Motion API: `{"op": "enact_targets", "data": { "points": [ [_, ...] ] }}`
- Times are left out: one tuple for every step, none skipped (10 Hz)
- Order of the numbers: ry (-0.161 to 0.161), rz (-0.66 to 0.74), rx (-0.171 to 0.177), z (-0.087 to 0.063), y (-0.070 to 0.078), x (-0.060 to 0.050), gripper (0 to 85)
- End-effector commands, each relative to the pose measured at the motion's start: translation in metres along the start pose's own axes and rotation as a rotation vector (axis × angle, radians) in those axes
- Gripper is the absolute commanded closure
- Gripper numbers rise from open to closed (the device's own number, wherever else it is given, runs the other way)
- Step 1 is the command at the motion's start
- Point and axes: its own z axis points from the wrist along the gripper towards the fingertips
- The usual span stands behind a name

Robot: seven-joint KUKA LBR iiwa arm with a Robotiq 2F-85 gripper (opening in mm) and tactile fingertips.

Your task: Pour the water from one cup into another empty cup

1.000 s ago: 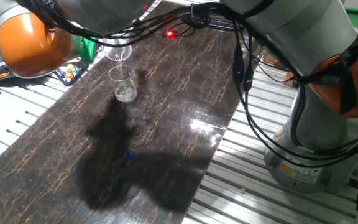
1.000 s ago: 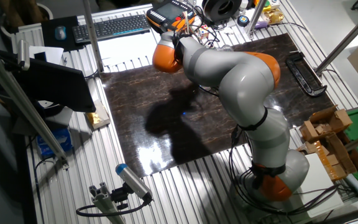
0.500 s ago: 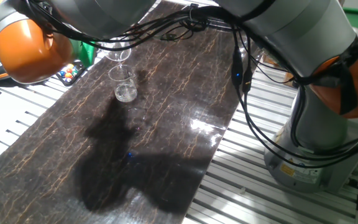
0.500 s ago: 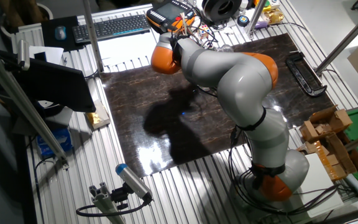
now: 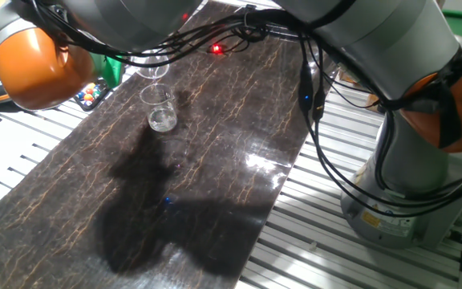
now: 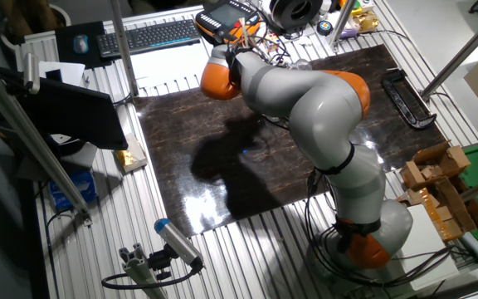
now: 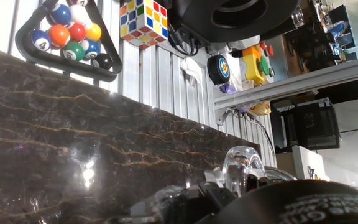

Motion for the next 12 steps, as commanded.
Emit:
{"op": "enact_targets", "data": {
  "points": [
    [0.000, -0.002, 0.003, -0.0003, -0.0001, 0.0000, 84.3],
    [0.000, -0.005, 0.007, -0.0007, 0.0000, -0.0002, 84.3],
    [0.000, -0.005, 0.011, -0.0008, 0.0000, -0.0002, 84.3],
    [0.000, -0.008, 0.014, -0.0009, -0.0001, -0.0002, 84.3],
    [0.000, -0.008, 0.016, -0.0010, -0.0001, -0.0001, 84.3],
    [0.000, -0.010, 0.017, -0.0011, -0.0003, 0.0000, 84.3],
    [0.000, -0.015, 0.022, -0.0015, -0.0005, 0.0001, 84.3],
    [0.000, -0.016, 0.022, -0.0016, -0.0007, 0.0002, 84.3],
    [0.000, -0.015, 0.022, -0.0014, -0.0007, 0.0003, 84.3],
    [0.000, -0.015, 0.022, -0.0015, -0.0009, 0.0004, 84.3],
    [0.000, -0.015, 0.022, -0.0017, -0.0012, 0.0006, 84.3],
    [0.001, -0.015, 0.022, -0.0018, -0.0013, 0.0006, 84.3]
  ]
}}
